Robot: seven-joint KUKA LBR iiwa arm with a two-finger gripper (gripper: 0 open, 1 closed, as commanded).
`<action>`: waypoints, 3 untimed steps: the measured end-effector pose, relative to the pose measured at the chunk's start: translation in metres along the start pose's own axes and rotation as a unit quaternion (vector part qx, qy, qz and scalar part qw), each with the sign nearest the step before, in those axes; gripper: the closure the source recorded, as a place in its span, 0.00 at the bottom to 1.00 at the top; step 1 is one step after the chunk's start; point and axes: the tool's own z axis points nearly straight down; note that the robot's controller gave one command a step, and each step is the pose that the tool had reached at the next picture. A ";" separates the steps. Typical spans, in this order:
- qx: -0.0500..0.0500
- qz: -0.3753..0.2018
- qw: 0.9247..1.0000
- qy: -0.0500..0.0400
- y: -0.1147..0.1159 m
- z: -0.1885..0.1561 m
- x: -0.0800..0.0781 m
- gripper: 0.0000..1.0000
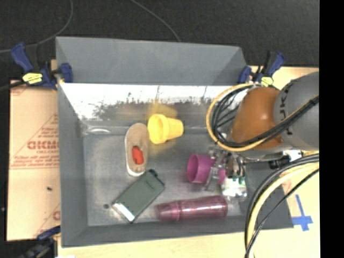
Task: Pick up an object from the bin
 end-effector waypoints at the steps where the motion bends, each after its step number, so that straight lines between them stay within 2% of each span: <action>1: 0.000 0.000 1.000 0.000 0.000 -0.022 0.000 1.00; 3: -0.001 -0.001 1.000 -0.003 0.000 -0.053 -0.002 1.00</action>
Offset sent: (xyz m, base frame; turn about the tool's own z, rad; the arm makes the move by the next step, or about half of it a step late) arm 0.0001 0.0001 0.0163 0.0000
